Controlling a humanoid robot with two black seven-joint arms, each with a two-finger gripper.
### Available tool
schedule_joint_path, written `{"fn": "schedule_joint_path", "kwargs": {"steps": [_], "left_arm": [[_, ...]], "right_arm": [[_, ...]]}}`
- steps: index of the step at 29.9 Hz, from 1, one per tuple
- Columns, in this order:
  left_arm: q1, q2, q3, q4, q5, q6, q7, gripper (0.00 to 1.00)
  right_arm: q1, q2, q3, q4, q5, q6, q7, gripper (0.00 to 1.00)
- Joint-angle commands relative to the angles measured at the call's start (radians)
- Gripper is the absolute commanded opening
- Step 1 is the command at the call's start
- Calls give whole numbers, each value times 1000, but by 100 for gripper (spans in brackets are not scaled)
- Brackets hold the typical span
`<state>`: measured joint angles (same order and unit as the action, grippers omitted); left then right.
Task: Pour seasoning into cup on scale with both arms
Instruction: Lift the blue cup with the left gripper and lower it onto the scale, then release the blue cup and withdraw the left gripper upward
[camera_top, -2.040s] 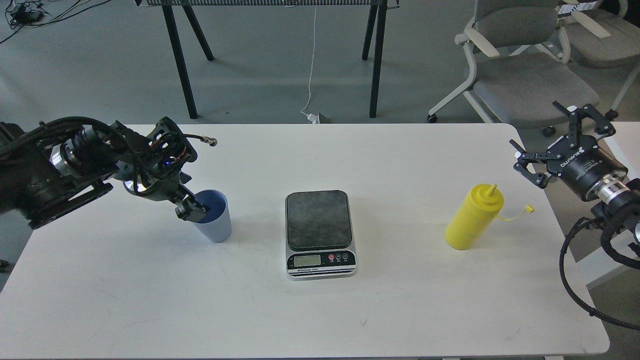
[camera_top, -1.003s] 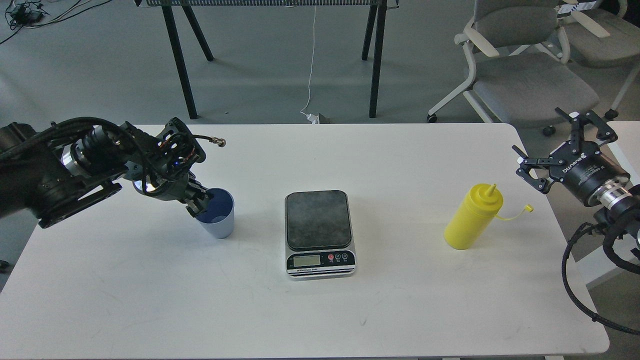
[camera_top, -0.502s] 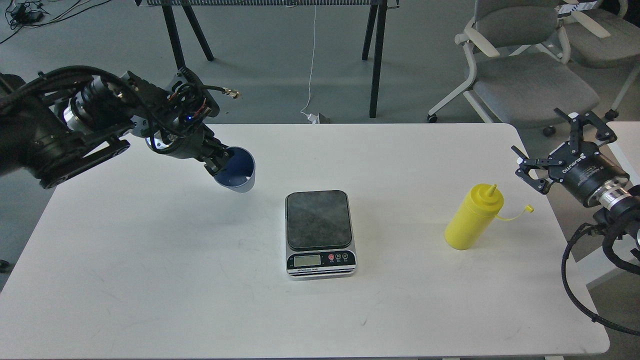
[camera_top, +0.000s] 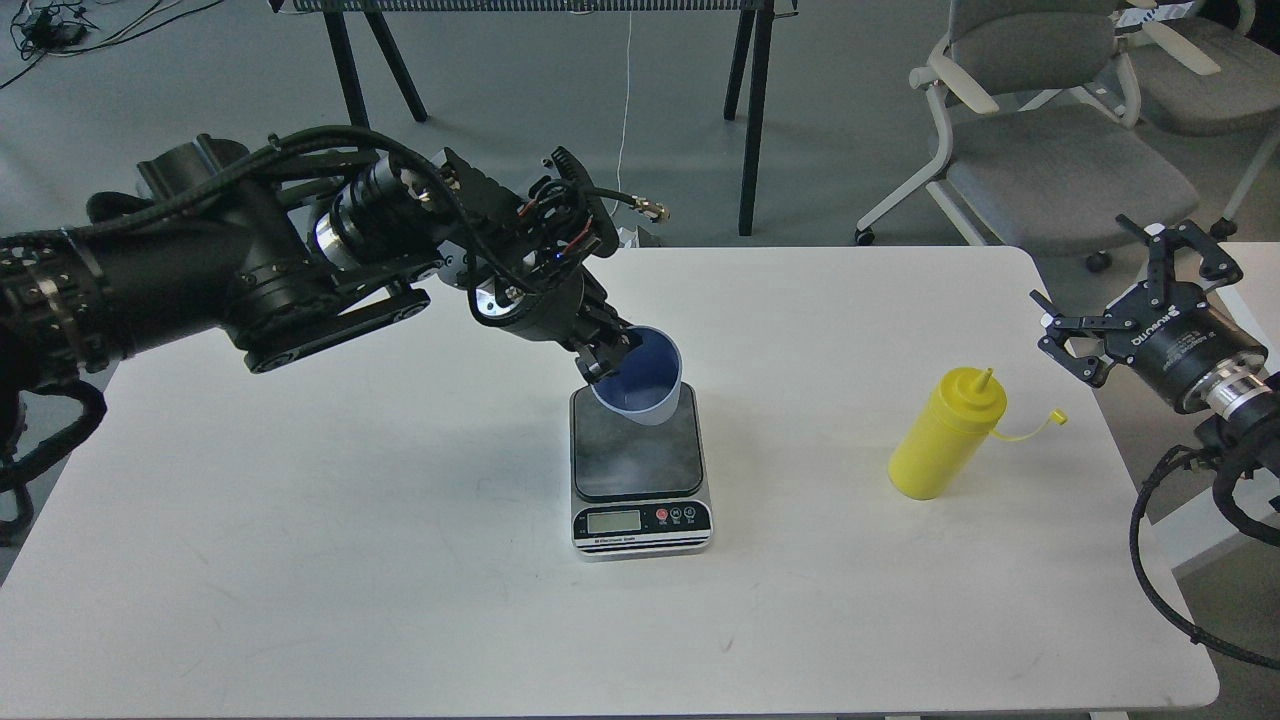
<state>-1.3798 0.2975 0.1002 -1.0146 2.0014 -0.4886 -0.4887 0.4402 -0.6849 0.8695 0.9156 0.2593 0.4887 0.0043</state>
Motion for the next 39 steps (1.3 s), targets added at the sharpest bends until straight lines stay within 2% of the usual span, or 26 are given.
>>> {"fn": "schedule_joint_path", "kwargs": {"steps": [1, 17, 26, 30, 32, 36, 39], "left_arm": [[24, -17, 1, 24, 10, 0, 0, 5], [70, -18, 1, 36, 40, 0, 0, 8], [94, -21, 0, 36, 39, 0, 0, 14], [91, -21, -4, 36, 31, 0, 0, 23], [87, -21, -5, 36, 22, 0, 0, 40], [84, -29, -10, 36, 11, 0, 0, 49], [77, -29, -17, 37, -22, 0, 0, 64]], "right_arm": [[0, -1, 0, 0, 0, 0, 0, 99], [-1, 1, -1, -4, 0, 0, 0, 99], [-12, -1, 2, -4, 0, 0, 0, 99], [-12, 1, 2, -4, 1, 0, 2, 99], [-12, 1, 2, -4, 1, 0, 2, 99], [-14, 1, 0, -3, 1, 0, 2, 99], [-17, 1, 0, -1, 1, 0, 2, 99]]}}
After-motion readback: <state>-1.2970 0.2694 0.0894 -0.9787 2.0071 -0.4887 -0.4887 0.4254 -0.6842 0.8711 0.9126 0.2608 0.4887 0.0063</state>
